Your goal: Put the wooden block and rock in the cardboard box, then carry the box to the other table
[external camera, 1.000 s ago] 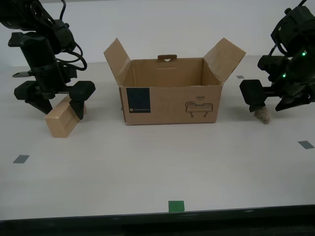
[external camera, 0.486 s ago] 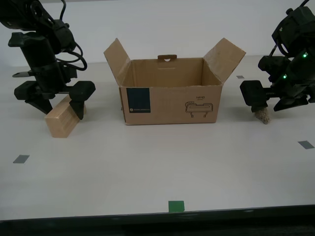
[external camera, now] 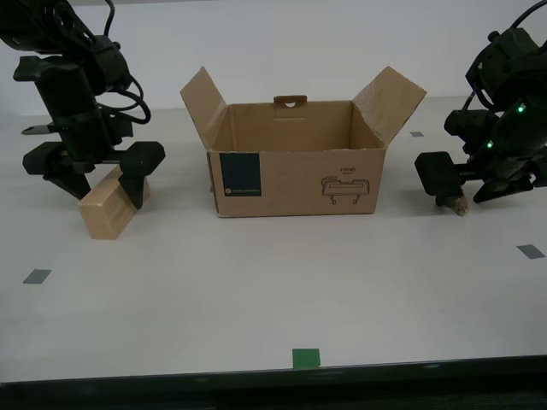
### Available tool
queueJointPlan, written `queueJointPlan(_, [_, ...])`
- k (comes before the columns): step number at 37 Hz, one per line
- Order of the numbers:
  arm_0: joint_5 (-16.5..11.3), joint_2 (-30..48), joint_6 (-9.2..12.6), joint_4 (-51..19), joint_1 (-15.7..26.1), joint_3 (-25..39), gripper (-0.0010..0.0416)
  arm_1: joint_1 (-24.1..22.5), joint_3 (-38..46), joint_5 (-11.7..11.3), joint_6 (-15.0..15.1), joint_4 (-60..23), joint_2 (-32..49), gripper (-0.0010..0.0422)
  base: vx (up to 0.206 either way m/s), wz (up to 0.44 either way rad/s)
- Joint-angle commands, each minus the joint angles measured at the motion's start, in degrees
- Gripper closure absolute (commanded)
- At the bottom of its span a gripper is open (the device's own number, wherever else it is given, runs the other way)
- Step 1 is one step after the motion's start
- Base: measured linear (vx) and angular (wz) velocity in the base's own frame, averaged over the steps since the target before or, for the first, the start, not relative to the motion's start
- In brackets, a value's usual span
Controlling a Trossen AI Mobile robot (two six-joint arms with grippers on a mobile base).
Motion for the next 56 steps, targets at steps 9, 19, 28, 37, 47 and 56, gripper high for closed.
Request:
queueJointPlan(9, [-0.2, -0.81, -0.11, -2.38, 0.13, 1.77, 0.0121, -0.02, 0.0, 0.15, -0.13, 0.09, 0.0, 0.0241, 0.0, 0.0])
queueJointPlan(19, [-0.22, -0.85, -0.13, -2.4, 0.42, 1.9, 0.0204, -0.02, 0.0, 0.15, -2.23, 0.61, 0.0, 0.041, 0.0, 0.0])
queueJointPlan(28, [-0.24, -0.85, -0.15, -2.36, 0.72, 2.1, 0.0284, -0.02, 0.0, 0.15, -2.51, 0.7, 0.0, 0.041, 0.0, 0.0])
queueJointPlan(37, [-0.52, -0.85, -0.15, -2.58, 0.79, 2.1, 0.0341, -0.04, 0.0, 0.37, -2.49, 0.59, 0.0, 0.0413, 0.0, 0.0])
queueJointPlan(47, [-0.52, -1.18, -0.17, -4.22, 0.94, 2.1, 0.0404, -0.02, 0.0, 2.97, -2.49, 0.48, 0.0, 0.0413, 0.0, 0.0])
queueJointPlan(56, [-0.48, -5.49, -0.17, -6.56, 0.98, 2.08, 0.0406, -0.02, 0.31, 2.97, -2.23, -0.07, -0.85, 0.0413, 0.0, 0.0])
